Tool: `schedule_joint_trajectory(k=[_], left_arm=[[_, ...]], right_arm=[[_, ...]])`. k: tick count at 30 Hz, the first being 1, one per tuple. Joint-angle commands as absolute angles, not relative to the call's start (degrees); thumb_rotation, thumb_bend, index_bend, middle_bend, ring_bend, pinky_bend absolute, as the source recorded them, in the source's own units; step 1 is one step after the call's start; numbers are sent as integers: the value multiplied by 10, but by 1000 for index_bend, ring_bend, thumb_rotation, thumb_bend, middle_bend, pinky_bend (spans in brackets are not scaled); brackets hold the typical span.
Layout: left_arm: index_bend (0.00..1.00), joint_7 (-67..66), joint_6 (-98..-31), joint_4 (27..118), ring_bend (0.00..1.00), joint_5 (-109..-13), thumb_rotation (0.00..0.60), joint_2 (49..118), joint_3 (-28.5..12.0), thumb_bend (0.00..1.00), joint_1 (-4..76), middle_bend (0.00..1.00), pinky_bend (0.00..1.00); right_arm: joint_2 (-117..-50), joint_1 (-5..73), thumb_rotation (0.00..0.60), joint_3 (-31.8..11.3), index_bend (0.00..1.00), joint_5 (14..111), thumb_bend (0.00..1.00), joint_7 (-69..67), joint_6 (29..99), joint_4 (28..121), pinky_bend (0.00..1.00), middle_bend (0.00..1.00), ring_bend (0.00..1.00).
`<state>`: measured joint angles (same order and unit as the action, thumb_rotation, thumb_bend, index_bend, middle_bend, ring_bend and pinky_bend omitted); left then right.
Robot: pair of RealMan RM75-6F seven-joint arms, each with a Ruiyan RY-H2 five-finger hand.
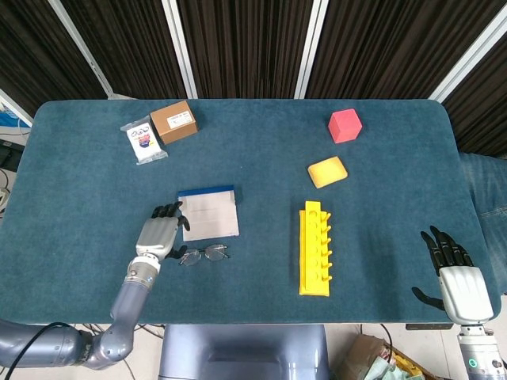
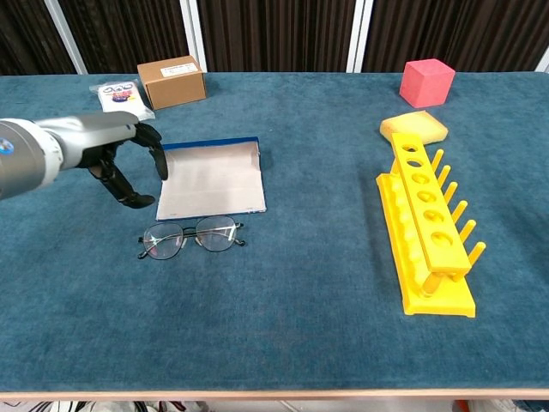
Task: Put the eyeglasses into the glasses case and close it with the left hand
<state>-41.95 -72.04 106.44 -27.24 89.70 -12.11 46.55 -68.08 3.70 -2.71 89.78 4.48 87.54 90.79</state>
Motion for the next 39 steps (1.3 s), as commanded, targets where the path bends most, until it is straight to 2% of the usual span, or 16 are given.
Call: schedule_joint_trajectory(k=[1, 8, 39], left_arm=[[417, -430, -732, 1053, 0, -266, 600, 917, -122, 299, 474, 56, 0], [435, -444, -745, 1032, 0, -262, 600, 944, -116, 298, 479, 63, 0], [540, -445, -722, 940, 0, -266, 600, 1028, -115, 298, 483, 100, 0]], right_arm=[[-681, 37, 600, -27, 0, 898, 124, 45, 876, 908, 187, 0, 84], [-680, 37, 600, -27, 0, 897, 124, 45, 875, 908, 187, 0, 84], [-677, 38, 600, -27, 0, 893, 127, 40, 868, 911, 187, 0, 84]])
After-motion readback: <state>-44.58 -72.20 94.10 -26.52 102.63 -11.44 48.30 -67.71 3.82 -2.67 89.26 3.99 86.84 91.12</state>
